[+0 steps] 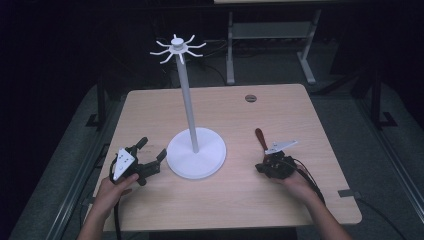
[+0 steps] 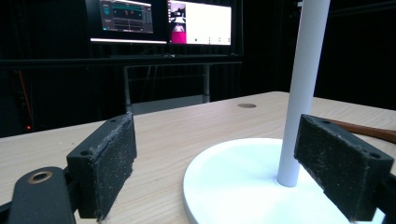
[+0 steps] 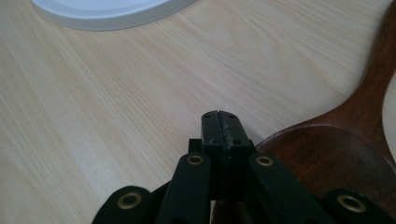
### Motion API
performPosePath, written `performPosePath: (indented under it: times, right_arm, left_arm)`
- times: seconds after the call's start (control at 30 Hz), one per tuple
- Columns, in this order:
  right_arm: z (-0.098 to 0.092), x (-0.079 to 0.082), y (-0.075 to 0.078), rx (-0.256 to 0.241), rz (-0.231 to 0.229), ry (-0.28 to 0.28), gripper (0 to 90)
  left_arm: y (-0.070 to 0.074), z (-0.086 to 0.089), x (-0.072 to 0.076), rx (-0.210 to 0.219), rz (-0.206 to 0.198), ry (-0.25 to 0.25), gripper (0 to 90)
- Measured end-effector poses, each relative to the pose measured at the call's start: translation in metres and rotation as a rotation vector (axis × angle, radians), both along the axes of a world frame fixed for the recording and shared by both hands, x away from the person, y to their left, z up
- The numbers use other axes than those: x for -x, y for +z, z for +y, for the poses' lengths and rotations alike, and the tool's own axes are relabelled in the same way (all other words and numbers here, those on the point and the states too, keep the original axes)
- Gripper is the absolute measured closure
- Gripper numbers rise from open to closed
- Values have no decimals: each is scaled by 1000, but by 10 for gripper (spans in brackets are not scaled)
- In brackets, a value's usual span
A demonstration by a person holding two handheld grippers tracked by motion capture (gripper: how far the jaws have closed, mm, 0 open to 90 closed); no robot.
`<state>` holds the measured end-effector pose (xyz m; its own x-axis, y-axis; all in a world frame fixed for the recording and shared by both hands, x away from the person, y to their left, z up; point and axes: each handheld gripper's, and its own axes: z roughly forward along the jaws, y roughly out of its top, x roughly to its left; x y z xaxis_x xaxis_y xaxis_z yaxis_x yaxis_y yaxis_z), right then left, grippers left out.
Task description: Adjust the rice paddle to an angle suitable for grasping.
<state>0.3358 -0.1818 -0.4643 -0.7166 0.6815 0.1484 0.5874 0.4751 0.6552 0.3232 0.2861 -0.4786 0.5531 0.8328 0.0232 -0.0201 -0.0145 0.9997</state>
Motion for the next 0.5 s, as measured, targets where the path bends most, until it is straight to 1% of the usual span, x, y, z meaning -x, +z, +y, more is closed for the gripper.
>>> performPosePath:
  times: [0.1, 0.3, 0.4, 0.5]
  right_arm:
    - [-9, 3, 0, 0, 3, -18, 897]
    - [-18, 4, 0, -1, 8, -41, 898]
    - [-26, 4, 1, 7, -5, -51, 897]
    - [-30, 4, 1, 5, 1, -65, 897]
  left_arm:
    - [0, 0, 0, -6, -2, 0, 125]
    - [0, 0, 0, -6, -1, 0, 125]
    - [0, 0, 0, -4, -4, 0, 125]
    - [0, 0, 1, -4, -5, 0, 125]
